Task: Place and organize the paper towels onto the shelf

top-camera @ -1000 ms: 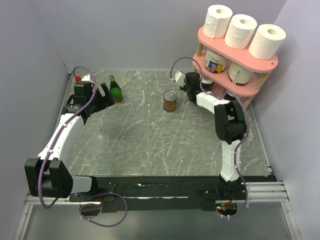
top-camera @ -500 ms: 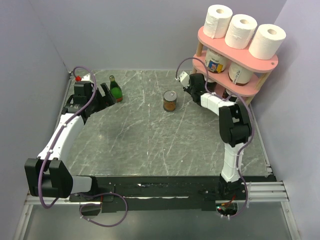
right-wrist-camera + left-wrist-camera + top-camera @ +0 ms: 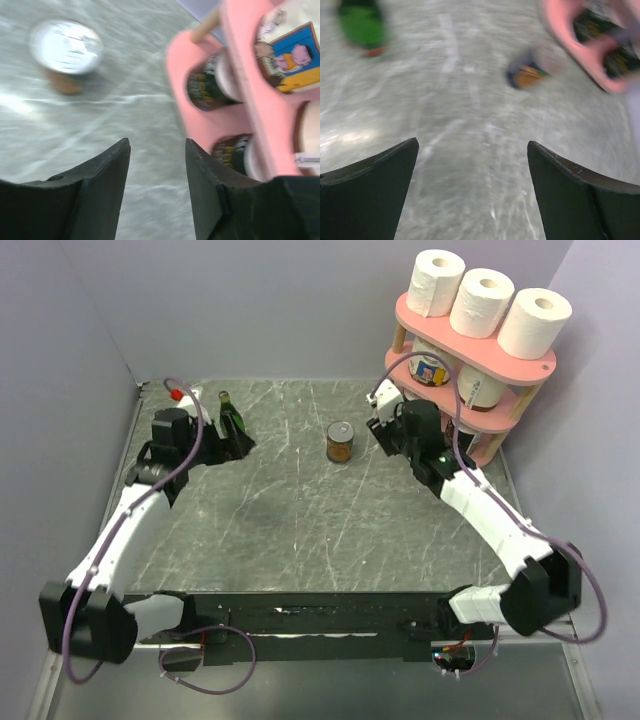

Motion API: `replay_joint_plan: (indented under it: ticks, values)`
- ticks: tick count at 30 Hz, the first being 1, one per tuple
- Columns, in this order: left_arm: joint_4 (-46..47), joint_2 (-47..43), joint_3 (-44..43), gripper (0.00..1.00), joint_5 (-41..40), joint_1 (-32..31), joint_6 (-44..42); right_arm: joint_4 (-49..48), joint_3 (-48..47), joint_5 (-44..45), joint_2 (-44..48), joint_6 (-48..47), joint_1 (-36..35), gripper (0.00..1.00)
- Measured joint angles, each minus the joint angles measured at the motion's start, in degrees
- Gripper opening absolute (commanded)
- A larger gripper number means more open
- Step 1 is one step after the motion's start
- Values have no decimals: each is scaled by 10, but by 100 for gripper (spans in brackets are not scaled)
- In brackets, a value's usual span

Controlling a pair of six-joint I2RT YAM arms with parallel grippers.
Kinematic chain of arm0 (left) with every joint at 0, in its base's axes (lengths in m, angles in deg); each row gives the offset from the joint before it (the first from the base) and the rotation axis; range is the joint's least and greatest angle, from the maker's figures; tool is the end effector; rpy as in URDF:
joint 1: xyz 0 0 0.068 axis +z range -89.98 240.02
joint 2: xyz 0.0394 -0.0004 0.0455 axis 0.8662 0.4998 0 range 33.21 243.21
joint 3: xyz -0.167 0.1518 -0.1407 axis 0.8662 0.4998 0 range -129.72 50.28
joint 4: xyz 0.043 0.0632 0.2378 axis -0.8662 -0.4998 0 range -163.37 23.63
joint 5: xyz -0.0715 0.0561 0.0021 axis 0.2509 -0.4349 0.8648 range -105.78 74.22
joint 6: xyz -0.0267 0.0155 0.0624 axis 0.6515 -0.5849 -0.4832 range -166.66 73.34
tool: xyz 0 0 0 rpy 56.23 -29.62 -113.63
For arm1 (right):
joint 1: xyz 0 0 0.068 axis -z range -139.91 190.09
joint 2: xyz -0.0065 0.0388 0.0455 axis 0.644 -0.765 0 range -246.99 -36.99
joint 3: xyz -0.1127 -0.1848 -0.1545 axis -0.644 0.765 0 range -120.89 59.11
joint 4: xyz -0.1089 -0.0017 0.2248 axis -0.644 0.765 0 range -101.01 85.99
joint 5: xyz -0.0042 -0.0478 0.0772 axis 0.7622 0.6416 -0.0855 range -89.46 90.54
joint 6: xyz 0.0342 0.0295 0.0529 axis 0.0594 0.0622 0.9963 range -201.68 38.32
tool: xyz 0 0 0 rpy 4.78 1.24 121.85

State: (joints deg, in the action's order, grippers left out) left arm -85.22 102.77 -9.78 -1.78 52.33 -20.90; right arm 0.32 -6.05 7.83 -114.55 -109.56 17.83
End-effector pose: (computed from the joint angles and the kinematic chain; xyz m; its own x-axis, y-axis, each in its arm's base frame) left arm 0.2786 -0.0513 0.3138 -0.5719 -0.3483 -0.7427 0.1024 0.8680 -0.4859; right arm 0.3024 0.1161 0.3207 -0.2038 -0.5846 -0.7853 -0.4111 0.7791 -0.4732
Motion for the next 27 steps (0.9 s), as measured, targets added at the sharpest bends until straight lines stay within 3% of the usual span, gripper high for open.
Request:
replay_joint_plan:
  ticks: [4, 7, 15, 22, 27]
  values:
    - [37, -88, 33, 96, 21, -74, -30, 44, 16, -35, 93, 96, -44, 69]
    - [73, -169, 56, 96, 28, -124, -50, 75, 36, -67, 173, 166, -47, 99]
    - [127, -279, 97, 96, 28, -145, -47, 170, 37, -94, 312, 290, -47, 100]
    - [130, -349, 174, 96, 13, -145, -34, 153, 140, -133, 403, 382, -47, 100]
    - [133, -370, 186, 96, 5, -149, -34, 143, 176, -167, 404, 429, -47, 100]
